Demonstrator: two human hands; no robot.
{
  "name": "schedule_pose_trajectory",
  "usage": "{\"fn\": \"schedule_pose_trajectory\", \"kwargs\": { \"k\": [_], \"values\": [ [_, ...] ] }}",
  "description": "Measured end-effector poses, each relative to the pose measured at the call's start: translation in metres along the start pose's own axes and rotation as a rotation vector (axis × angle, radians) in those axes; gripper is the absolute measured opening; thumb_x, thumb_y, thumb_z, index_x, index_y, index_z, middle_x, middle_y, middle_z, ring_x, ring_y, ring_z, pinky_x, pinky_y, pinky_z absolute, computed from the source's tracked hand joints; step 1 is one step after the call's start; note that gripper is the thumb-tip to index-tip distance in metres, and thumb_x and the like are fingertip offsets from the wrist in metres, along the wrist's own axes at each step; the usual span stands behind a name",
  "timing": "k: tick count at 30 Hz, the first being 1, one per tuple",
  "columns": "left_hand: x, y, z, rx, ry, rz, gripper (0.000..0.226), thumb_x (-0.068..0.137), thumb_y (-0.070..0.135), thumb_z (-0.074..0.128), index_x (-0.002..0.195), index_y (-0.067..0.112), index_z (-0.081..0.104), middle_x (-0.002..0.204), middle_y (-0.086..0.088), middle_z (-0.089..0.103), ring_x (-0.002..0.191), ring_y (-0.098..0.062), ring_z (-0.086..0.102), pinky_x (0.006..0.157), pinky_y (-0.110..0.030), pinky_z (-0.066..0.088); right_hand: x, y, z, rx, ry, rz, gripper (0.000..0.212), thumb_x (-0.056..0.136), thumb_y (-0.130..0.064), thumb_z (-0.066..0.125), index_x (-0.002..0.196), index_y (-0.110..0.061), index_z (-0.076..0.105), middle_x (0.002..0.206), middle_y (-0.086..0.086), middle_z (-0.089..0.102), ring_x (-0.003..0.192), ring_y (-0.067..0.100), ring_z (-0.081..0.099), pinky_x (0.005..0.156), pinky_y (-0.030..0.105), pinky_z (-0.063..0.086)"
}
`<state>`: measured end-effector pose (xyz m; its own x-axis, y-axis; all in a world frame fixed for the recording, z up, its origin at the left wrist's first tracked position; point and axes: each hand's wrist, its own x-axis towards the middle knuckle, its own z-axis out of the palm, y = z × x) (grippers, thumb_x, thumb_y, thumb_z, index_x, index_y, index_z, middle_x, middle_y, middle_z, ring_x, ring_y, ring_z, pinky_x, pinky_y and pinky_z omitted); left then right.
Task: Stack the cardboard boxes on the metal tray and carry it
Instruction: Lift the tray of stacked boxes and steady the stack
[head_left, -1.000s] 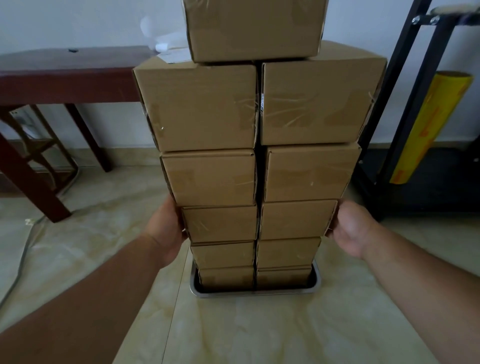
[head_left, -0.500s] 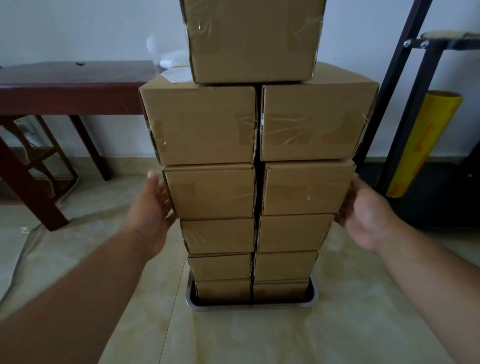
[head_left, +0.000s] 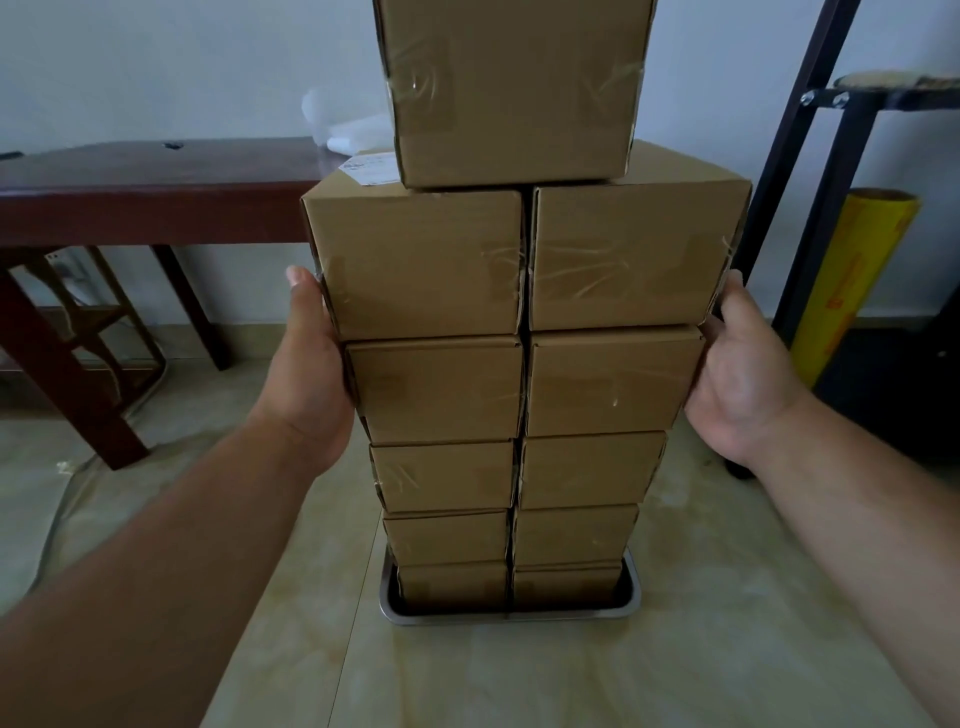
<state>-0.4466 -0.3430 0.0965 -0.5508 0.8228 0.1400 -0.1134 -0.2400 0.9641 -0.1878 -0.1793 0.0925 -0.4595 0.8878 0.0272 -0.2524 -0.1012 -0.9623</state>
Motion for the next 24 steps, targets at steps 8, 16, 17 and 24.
{"fn": "schedule_pose_trajectory", "kwargs": {
  "k": [8, 16, 17, 24],
  "values": [
    [0.000, -0.004, -0.006, 0.044, 0.003, -0.015, 0.083, 0.102, 0.071, 0.004, 0.138, 0.026, 0.064, 0.130, -0.002, 0.074, 0.122, -0.017, 0.070, 0.103, -0.043, 0.050, -0.003, -0.004, 0.000, -0.008, -0.035, -0.027, 0.054, 0.105, -0.062, 0.030, 0.098, -0.043, 0.080, 0.114, -0.005, 0.079, 0.105, 0.017, 0.076, 0.106, 0.051, 0.049],
    [0.005, 0.017, -0.017, 0.104, 0.063, 0.111, 0.085, 0.102, 0.072, 0.006, 0.151, 0.021, 0.053, 0.140, -0.001, 0.068, 0.136, -0.016, 0.059, 0.122, -0.045, 0.032, 0.002, -0.028, -0.005, -0.033, 0.016, -0.144, 0.070, 0.104, -0.067, 0.019, 0.136, -0.026, 0.066, 0.127, 0.003, 0.075, 0.123, 0.020, 0.067, 0.116, 0.048, 0.039],
    [0.004, 0.021, -0.014, 0.113, 0.050, 0.130, 0.083, 0.103, 0.070, 0.005, 0.151, 0.021, 0.053, 0.140, 0.000, 0.068, 0.135, -0.016, 0.059, 0.122, -0.043, 0.033, 0.003, -0.033, -0.005, -0.037, 0.011, -0.172, 0.071, 0.104, -0.067, 0.019, 0.139, -0.024, 0.063, 0.129, 0.003, 0.074, 0.124, 0.019, 0.066, 0.116, 0.047, 0.038],
    [-0.006, 0.032, 0.009, 0.117, -0.022, 0.196, 0.077, 0.108, 0.059, 0.003, 0.144, 0.019, 0.059, 0.136, -0.001, 0.071, 0.131, -0.013, 0.063, 0.117, -0.039, 0.039, 0.001, -0.043, 0.002, -0.074, -0.070, -0.222, 0.069, 0.104, -0.066, 0.017, 0.145, -0.027, 0.057, 0.136, -0.002, 0.070, 0.132, 0.016, 0.061, 0.119, 0.049, 0.034]
  ]
}}
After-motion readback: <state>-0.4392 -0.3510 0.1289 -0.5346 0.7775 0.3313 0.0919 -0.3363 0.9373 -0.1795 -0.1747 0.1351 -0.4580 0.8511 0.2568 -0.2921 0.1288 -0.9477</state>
